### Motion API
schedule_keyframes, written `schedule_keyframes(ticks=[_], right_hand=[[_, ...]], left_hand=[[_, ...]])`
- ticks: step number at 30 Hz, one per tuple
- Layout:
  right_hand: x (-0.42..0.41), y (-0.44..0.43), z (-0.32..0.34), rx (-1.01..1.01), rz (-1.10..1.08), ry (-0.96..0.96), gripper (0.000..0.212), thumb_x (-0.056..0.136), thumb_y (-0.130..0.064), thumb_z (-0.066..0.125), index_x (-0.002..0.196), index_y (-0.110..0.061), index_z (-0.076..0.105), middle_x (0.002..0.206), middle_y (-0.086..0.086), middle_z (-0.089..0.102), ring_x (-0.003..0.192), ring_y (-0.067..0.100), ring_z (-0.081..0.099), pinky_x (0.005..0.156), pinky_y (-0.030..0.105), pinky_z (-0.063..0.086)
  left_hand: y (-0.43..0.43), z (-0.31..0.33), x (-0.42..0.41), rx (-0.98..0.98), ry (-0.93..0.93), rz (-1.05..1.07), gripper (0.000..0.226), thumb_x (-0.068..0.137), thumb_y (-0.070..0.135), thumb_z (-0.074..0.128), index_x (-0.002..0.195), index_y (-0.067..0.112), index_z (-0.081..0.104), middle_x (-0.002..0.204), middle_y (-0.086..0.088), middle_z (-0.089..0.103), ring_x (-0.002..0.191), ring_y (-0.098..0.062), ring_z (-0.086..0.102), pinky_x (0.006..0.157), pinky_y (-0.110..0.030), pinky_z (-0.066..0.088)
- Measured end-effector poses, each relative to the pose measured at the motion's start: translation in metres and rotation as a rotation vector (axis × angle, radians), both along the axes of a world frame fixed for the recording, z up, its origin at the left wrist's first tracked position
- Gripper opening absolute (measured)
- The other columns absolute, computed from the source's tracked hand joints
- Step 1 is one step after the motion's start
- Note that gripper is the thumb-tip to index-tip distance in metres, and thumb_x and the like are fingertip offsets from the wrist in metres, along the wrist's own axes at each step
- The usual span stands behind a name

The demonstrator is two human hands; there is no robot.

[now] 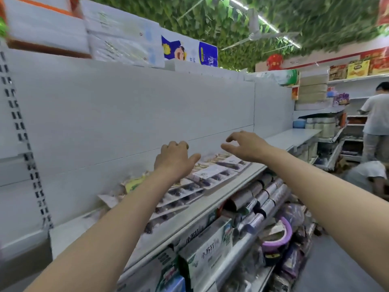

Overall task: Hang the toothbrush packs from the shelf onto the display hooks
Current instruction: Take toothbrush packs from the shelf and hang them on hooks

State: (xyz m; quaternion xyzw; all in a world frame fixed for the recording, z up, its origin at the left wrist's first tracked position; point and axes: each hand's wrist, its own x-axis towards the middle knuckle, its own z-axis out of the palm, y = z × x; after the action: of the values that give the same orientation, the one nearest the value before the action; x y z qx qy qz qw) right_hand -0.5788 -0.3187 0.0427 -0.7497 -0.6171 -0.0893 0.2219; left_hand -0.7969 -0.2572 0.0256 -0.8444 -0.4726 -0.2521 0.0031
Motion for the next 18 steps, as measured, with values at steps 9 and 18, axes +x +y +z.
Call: schedule_keyframes(ticks=[9,18], right_hand=[[0.104,0.088,-0.033,-0.046,0.055,0.036,0.056,0.097,-0.055,0.049,0.133,-0.013,0.058,0.136,0.008,0.057,0.124,0.026,0.052,0.099,0.038,0.04],[0.203,0.173,-0.068,-0.148,0.283,0.095,0.064,0.09,-0.066,0.051,0.132,-0.017,0.057,0.137,0.003,0.057,0.124,0.021,0.053,0.1,0.035,0.042]], left_hand=[[0.073,-0.03,0.072,-0.122,0.145,0.107,0.067,0.094,0.066,0.041,0.14,0.018,0.046,0.141,-0.009,0.048,0.133,-0.032,0.037,0.104,-0.046,0.04],[0.085,-0.052,0.153,-0.22,0.292,0.495,0.059,0.096,0.068,0.029,0.074,0.018,0.05,0.092,-0.005,0.057,0.125,-0.031,0.037,0.082,-0.038,0.036]])
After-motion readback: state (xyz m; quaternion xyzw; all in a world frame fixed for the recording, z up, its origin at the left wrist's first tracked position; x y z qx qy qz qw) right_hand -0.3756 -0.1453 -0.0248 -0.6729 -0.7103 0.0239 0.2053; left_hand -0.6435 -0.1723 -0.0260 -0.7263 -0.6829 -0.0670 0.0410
